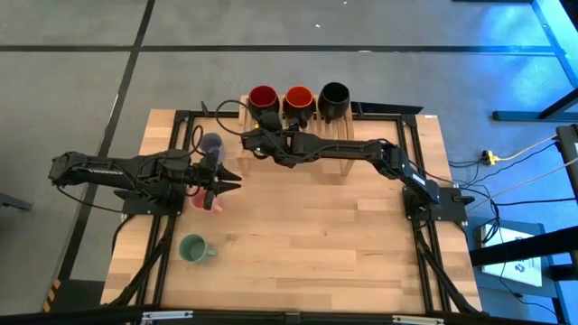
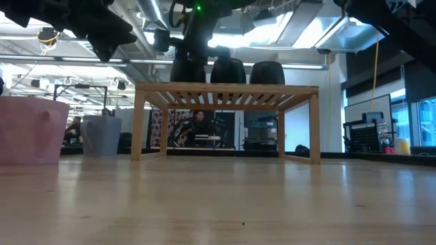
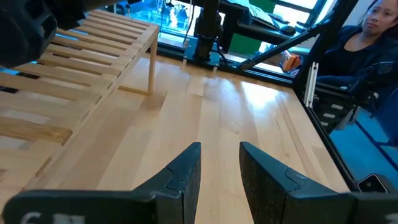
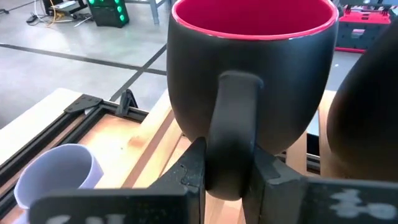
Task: Place coffee mugs
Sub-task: Put the red mug on the shelf
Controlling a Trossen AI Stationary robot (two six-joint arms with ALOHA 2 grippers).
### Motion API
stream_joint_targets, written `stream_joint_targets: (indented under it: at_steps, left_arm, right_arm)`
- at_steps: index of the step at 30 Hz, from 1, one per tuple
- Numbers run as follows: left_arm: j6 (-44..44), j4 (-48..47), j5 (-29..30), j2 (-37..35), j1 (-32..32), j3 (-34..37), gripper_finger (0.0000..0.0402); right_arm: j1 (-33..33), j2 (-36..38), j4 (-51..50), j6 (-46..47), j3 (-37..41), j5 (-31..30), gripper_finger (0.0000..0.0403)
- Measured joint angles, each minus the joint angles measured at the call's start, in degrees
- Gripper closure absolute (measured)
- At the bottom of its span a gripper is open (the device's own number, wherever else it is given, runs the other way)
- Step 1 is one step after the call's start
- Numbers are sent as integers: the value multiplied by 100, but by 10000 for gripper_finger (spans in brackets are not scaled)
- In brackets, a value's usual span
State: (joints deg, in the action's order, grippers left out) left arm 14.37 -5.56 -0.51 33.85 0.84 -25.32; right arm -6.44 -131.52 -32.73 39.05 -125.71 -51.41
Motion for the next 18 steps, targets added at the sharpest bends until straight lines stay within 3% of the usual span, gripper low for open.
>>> stream_joint_targets:
  at_steps: [5, 12, 18]
  left_arm:
    - [0, -2, 0, 1, 0, 0, 297]
    - [0, 0, 7, 1, 0, 0, 297]
    - [0, -2, 7, 0, 0, 0, 297]
  right_arm:
    - [-2, 0, -11, 0, 0, 39, 349]
    - [0, 15, 27, 103, -15, -60, 262]
    - [51, 30, -158, 98, -101, -27, 218]
